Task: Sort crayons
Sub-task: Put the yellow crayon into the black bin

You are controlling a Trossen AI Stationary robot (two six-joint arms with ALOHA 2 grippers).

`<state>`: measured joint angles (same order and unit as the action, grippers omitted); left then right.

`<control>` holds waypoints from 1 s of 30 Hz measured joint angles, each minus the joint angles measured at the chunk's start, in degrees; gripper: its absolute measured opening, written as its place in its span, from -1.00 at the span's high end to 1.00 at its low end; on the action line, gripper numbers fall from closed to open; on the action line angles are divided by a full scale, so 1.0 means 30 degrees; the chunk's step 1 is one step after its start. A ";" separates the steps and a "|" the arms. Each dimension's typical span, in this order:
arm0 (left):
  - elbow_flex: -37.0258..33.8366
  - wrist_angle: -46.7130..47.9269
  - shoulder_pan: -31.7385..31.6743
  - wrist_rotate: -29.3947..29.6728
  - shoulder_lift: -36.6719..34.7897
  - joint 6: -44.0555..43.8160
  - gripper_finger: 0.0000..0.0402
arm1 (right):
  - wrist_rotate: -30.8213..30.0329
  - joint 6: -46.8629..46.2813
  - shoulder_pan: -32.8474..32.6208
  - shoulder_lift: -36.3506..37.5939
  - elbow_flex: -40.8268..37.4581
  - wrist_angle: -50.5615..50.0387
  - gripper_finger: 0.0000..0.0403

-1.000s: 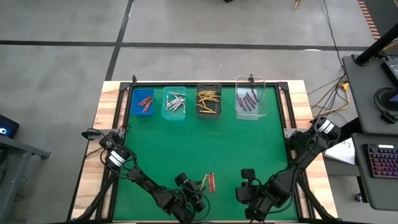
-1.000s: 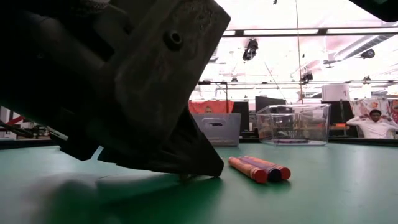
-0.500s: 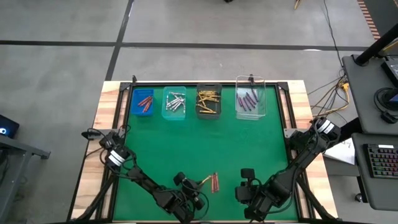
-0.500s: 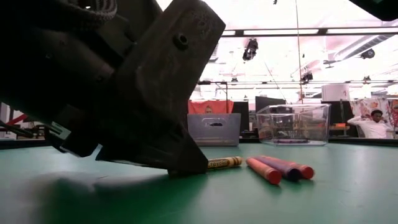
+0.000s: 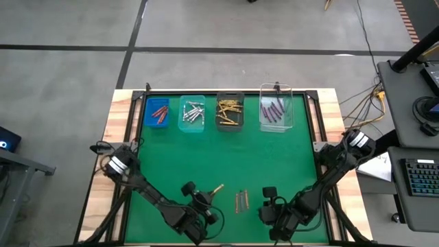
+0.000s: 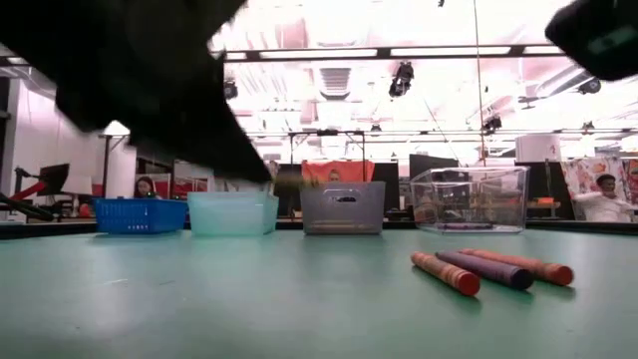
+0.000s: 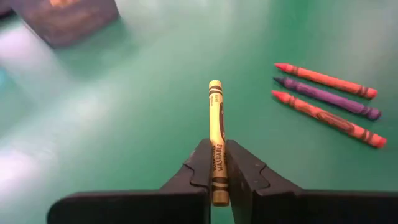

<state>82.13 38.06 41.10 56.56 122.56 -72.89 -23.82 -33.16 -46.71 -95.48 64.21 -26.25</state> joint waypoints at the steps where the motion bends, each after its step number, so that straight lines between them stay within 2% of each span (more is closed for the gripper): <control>1: 0.0000 0.0510 0.0000 0.0068 -0.0392 0.0357 0.99 | -0.0053 0.0022 0.0060 0.0000 -0.0409 0.0543 0.66; 10: -0.0567 0.4342 -0.0628 0.0828 -0.5143 0.6102 1.00 | -0.0092 0.0080 0.0824 0.0043 -0.3556 0.5113 0.66; 13: -0.1902 0.4304 -0.0800 0.1597 -0.7339 0.7443 1.00 | -0.0090 0.0311 0.1187 0.0048 -0.3910 0.5574 0.66; 18: -0.5248 0.3274 -0.0887 0.2281 -1.0914 0.7867 1.00 | -0.0109 0.1414 0.1983 0.0073 -0.3959 0.6182 0.66; 23: -0.8855 -0.0361 -0.1236 0.1650 -1.4202 1.0196 1.00 | -0.0084 0.3229 0.3274 0.0202 -0.3541 0.6601 0.66; 27: -1.1470 -0.5497 -0.2417 -0.0146 -1.6725 1.4998 1.00 | -0.0003 0.5108 0.4634 0.0614 -0.3099 0.6584 0.66; 30: -1.3597 -1.0441 -0.4108 -0.2701 -1.8467 1.9342 1.00 | 0.0183 0.6739 0.5938 0.1219 -0.2832 0.6575 0.66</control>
<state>41.34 6.73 28.78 48.46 67.16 -14.87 -23.27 -12.94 -28.89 -91.83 55.72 -6.53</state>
